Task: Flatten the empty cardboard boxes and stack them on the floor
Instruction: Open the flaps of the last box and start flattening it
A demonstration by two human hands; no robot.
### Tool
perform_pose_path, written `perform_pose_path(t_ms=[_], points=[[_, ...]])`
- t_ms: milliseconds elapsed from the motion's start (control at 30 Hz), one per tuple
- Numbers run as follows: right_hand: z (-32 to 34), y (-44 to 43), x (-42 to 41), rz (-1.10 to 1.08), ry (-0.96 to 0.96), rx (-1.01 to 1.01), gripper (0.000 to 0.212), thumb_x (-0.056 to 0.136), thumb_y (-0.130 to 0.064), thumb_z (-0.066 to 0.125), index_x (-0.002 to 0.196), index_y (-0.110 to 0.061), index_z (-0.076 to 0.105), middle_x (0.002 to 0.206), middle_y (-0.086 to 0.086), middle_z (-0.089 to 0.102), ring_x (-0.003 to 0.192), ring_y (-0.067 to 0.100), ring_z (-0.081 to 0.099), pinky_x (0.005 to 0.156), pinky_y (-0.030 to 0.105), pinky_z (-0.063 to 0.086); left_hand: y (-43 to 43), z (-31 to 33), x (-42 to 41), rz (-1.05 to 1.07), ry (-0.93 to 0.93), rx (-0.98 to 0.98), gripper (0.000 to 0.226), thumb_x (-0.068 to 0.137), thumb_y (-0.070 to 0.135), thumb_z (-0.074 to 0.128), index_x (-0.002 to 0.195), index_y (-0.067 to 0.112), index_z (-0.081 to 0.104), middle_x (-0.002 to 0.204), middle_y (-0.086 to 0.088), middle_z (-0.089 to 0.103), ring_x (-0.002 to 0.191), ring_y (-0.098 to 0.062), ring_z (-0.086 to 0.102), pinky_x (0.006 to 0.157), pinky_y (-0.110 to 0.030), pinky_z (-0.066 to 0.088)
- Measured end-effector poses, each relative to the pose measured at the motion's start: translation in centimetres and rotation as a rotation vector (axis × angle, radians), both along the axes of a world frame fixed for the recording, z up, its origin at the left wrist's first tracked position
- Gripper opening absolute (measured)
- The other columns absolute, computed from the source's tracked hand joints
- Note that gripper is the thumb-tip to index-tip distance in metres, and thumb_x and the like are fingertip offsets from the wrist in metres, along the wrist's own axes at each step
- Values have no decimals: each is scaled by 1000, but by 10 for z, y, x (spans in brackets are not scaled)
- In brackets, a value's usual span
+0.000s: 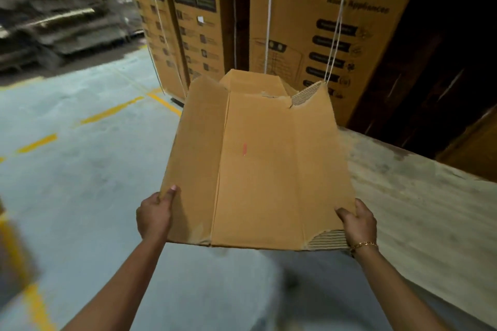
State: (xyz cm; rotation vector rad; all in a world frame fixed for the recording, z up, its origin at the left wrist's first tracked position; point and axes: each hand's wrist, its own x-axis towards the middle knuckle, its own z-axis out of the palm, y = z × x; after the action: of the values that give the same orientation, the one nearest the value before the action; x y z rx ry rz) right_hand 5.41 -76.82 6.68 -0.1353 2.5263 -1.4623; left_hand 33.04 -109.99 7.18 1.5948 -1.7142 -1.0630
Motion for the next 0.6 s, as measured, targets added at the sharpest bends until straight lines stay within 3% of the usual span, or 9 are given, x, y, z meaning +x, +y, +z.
perform_pose_path(t_ms=[300, 600], points=[[-10, -198, 48, 2, -22, -43, 15, 84, -22, 70, 99, -20, 66, 94, -2, 72, 90, 26, 67, 86, 43, 54, -191, 15, 55, 31, -69, -53, 55, 94, 62, 55, 75, 11, 65, 81, -10, 65, 80, -36, 60, 68, -39, 43], [-32, -348, 35, -38, -69, -38, 20, 87, -22, 69, 106, -23, 67, 101, 0, 73, 94, 25, 66, 88, 40, 53, -347, 2, 23, -18, -126, -96, 58, 95, 64, 51, 88, 10, 70, 94, -15, 69, 86, -37, 60, 72, -43, 45]])
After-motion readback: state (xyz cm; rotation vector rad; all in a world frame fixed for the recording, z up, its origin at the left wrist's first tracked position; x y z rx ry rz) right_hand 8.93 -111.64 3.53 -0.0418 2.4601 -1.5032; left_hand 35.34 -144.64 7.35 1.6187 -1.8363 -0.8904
